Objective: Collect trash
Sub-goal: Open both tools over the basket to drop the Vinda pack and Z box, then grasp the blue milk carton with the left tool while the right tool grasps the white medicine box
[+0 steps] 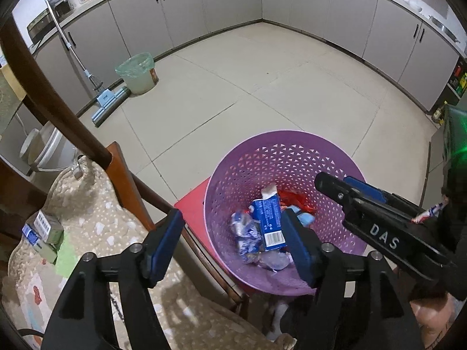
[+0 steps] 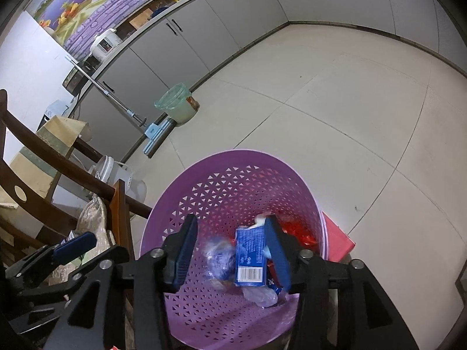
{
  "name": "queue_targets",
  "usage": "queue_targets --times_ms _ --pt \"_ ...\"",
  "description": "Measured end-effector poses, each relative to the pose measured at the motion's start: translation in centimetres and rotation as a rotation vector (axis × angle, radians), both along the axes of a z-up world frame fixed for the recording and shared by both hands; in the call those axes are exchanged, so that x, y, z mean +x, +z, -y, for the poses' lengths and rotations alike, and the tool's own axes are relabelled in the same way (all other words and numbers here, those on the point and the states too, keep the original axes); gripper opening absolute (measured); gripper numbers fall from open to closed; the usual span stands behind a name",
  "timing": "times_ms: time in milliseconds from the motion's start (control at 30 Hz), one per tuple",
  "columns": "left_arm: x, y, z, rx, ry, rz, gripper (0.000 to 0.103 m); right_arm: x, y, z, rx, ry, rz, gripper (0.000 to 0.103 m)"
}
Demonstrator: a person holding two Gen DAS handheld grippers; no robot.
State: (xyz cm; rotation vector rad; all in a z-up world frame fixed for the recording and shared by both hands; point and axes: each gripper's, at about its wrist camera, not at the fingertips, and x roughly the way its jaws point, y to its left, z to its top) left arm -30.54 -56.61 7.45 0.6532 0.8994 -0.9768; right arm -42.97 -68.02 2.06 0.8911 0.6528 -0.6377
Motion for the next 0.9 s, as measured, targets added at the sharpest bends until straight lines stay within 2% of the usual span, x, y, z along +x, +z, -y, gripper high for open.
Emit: queue_targets --times_ms 267,400,500,667,767,833,900 --pt "0.3 1.2 -3.1 -0.019 0.037 0.008 0.069 1.0 0.5 -0.6 -0.017 0.018 0.007 0.054" --pt "1.7 1.7 -6.6 -0.030 0.091 0.002 0.069 2.3 1.1 -1.7 -0.040 0.044 0.010 0.056" --pt "3.4 2.2 -10.2 -0.042 0.158 0.029 0.069 3.4 1.4 -2.7 -0.058 0.072 0.011 0.056" --pt "8.3 2.7 -16.5 -0.045 0.298 0.069 0.071 4.8 1.8 -4.2 -0.081 0.117 0.011 0.056" --pt "13.3 3.0 -19.8 -0.085 0.406 0.006 0.071 5.8 1.9 -5.2 -0.084 0.140 0.009 0.056" --pt "16.7 3.0 -21.6 -0.133 0.487 -0.048 0.076 6.5 2.1 -5.9 -0.095 0.154 0.011 0.056" --pt "19.7 2.6 -22.8 -0.167 0.547 -0.099 0.077 7.1 2.4 -6.5 -0.110 0.164 0.011 0.056"
